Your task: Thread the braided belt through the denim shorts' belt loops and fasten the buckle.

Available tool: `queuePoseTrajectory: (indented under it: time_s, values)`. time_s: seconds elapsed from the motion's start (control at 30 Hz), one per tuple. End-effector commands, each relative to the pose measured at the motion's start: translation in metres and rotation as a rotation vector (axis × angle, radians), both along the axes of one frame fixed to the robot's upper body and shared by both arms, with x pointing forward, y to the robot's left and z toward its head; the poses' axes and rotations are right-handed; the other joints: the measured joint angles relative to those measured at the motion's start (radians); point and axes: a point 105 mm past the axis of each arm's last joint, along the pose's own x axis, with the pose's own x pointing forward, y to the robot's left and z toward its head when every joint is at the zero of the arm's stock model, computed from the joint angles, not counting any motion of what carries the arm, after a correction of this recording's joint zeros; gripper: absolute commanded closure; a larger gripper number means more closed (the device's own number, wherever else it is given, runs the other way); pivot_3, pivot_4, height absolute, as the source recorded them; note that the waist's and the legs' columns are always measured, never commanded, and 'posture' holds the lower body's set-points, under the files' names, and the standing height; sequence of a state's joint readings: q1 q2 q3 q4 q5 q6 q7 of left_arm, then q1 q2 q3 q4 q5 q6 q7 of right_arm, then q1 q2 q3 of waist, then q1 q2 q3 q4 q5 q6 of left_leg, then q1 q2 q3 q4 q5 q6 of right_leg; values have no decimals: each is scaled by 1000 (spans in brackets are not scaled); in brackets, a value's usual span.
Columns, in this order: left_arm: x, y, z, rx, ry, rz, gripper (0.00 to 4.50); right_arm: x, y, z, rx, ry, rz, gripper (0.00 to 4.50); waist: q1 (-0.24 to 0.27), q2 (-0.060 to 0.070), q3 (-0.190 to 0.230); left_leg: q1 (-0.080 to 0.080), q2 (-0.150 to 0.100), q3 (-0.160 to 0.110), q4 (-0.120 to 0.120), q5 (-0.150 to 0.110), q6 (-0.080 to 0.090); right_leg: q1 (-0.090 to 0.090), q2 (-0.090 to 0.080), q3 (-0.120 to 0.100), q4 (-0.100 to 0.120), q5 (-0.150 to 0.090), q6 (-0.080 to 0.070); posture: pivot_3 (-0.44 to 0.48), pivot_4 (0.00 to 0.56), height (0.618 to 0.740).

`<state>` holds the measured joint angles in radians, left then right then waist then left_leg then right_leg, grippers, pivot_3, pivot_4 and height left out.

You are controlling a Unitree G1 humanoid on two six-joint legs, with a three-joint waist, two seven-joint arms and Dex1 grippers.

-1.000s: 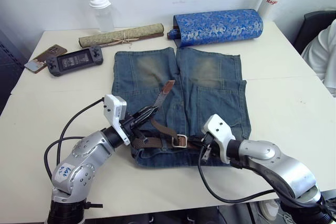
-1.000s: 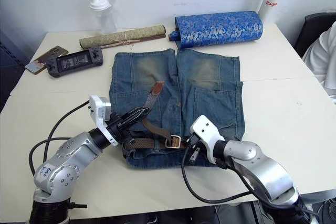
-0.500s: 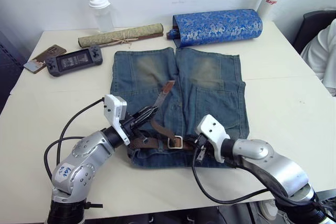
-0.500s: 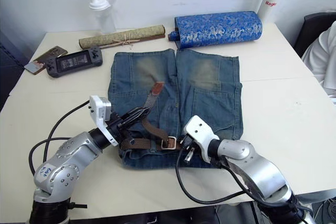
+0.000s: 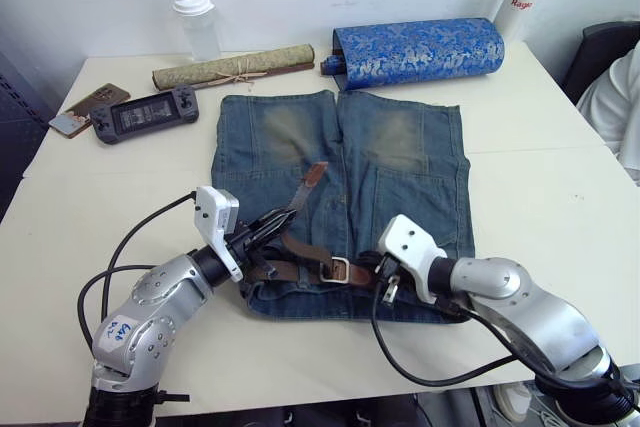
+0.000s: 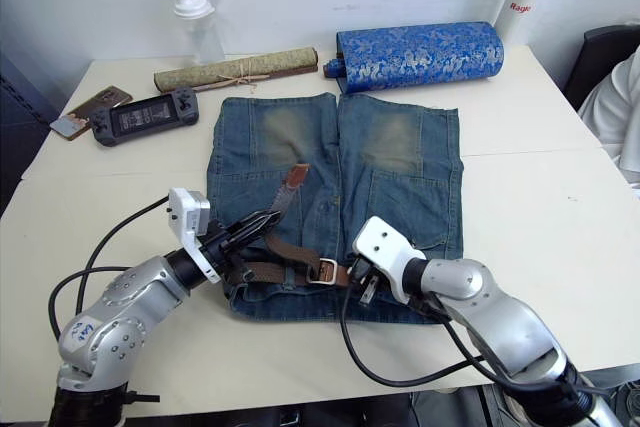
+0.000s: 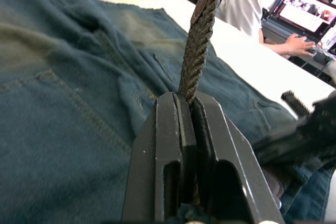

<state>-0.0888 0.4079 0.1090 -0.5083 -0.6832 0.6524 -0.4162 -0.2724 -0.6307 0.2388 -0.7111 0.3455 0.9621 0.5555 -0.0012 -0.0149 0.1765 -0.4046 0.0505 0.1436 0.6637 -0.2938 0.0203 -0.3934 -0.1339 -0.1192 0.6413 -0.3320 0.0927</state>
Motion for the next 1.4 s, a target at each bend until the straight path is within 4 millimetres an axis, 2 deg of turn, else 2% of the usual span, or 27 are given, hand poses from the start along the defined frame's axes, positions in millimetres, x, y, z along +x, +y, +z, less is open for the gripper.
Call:
queuePoseTrajectory:
  time_s: [0.03, 0.17, 0.37, 0.63, 0.9, 1.2, 1.4]
  values:
    - [-9, 0, 9, 2, -39, -23, 4500, -9, 11, 18, 55, -37, 53, 4484, 0, 0, 0, 0, 0, 0, 0, 0, 0, 0, 0, 0, 0, 0, 0, 0, 150, 717]
    - [-9, 3, 7, 13, -31, -13, 4500, -17, 20, 16, 87, 13, 84, 4484, -1, 0, 0, 0, 0, 0, 0, 0, 0, 0, 0, 0, -1, 0, 0, 0, 150, 717]
    - [-8, 4, 8, 17, -33, -8, 4500, -24, 17, -8, 39, 106, 76, 4484, 0, 0, 0, 0, -1, 0, 0, -1, 1, 0, -1, 0, -2, 0, 0, 0, 150, 717]
    - [-10, 2, 10, 18, -41, -18, 4500, -16, 14, -27, 9, 133, -4, 4484, -1, 0, 0, 0, 0, 0, 0, -1, 0, 0, 0, 0, -2, 0, 0, 0, 150, 717]
    - [-10, 0, 12, 18, -46, -27, 4500, 3, 21, -23, 13, 77, -66, 4484, -1, 0, 0, 0, 0, 0, 0, -1, 0, 0, 0, 0, -2, 0, 0, 0, 150, 717]
    - [-7, 0, 11, 20, -43, -26, 4500, -11, 44, -4, 64, -29, 113, 4484, -1, 0, 0, 0, 0, 0, 0, -1, 0, 0, 0, 0, -2, 0, 0, 0, 150, 717]
    - [-6, 8, 5, 51, -28, -9, 4500, -13, 40, -6, 5, -92, 180, 4484, -2, 0, 0, 0, 0, 0, -1, -2, 0, 0, 0, 0, -2, 0, 0, 0, 150, 717]
